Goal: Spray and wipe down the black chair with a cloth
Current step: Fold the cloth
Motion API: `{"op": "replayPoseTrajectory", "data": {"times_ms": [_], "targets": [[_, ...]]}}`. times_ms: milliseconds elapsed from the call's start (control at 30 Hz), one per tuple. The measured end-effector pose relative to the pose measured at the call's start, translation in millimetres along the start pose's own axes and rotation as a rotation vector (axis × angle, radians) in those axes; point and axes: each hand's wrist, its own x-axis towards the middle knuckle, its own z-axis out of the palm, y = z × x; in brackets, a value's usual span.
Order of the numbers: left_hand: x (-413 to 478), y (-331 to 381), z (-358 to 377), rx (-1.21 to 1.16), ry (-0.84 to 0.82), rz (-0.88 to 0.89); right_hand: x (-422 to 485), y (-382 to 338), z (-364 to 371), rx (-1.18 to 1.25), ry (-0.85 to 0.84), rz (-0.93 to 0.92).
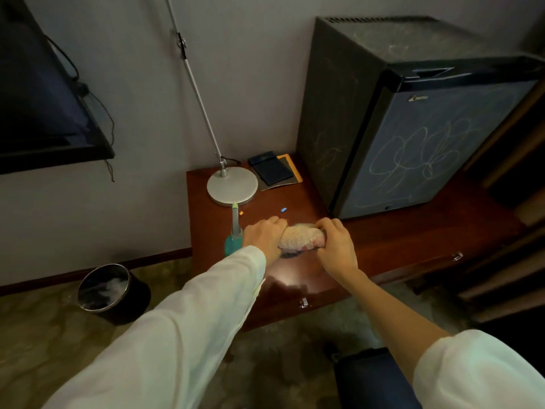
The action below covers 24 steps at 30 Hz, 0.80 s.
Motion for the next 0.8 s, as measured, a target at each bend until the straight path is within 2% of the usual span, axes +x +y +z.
{"op": "replayPoseTrajectory", "data": {"times_ms": [367,600,800], "targets": [[83,-14,74,0.010,-0.081,-0.183,79,68,68,-0.015,-0.149,0.006],[102,-31,158,-0.044,-0.257,-0.237,83,119,133,-0.004,-0.346,0.031],[101,-33,178,-0.071,-0.249,-0.250,84,120,141,-0.012,-0.339,0.051]]}}
